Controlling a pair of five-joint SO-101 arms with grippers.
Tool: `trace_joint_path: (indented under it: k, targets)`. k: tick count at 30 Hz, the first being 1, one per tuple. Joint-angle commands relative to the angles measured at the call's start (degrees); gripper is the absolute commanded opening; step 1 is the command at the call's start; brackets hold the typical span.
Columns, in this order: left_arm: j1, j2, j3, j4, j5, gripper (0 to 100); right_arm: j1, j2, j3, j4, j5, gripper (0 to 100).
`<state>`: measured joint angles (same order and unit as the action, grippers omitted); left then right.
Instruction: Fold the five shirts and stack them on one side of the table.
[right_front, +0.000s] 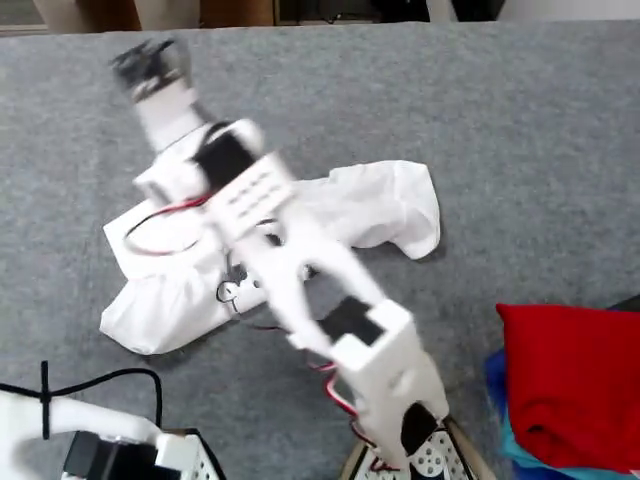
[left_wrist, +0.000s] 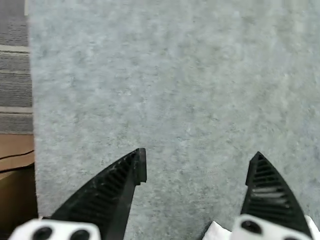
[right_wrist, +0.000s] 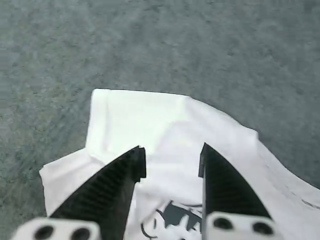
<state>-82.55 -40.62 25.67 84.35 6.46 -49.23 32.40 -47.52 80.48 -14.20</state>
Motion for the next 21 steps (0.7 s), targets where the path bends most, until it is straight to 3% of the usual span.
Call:
trace_joint_path:
  k: [1,4,12,21]
  targets:
    - [-4.3,-0.5,0.2,-1.1,-2.4,32,-4.2,4.6,-0.4,-8.3,-0.7,18.3]
    - [-7.4,-0.5,1.9,-3.3,-2.9,32,-5.7,8.3,-0.4,-14.5,-0.4,18.3]
    - [-14.1,-0.5,9.3,-18.2,-2.9,32,-6.1,16.0,-0.4,-24.5,-0.3,18.4]
    - [-13.5,-0.5,10.5,-19.3,-2.8,32,-3.5,22.0,-0.4,-22.9,-0.6,18.4]
